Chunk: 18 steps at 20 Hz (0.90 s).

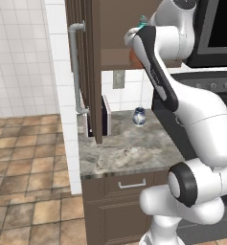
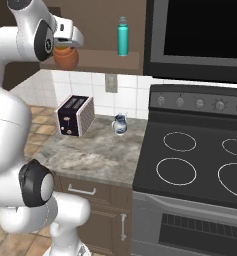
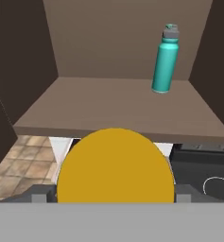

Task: Pick the bar and honey bottle from the counter and place them in the cabinets closest to them.

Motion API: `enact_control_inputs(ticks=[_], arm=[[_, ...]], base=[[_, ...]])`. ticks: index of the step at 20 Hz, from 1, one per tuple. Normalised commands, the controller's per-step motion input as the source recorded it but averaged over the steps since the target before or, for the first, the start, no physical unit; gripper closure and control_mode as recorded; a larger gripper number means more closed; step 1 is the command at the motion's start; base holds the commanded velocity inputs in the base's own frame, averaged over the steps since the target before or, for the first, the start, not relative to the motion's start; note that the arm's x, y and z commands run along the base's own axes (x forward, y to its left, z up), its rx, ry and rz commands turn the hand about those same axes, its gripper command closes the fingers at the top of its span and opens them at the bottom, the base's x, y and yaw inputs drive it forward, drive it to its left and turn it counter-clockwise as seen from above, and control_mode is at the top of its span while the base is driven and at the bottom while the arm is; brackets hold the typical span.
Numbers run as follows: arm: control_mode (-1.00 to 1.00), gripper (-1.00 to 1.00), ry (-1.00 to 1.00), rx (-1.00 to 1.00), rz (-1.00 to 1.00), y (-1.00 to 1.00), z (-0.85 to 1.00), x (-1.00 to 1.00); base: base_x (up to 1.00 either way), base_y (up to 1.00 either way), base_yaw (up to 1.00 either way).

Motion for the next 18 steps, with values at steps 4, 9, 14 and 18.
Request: enact_control_inputs(ticks=[4,9,14,18], arm=[[-1.0,1.0,0.07,0.0,0.0,0.01,0.08,0.23],[-1.0,1.0,0.07,-0.02,0.0,0.05,0.0,0.24],[-1.0,1.0,0.01,-0.01,0.0,0.07,0.0,0.31],[-1.0,1.0,0.0,-0.02,0.0,0.07,-0.01,0.34]], base=[[0.0,0.0,0.0],[0.0,0.0,0.0],[0.0,0.0,0.0],[0.0,0.0,0.0]])
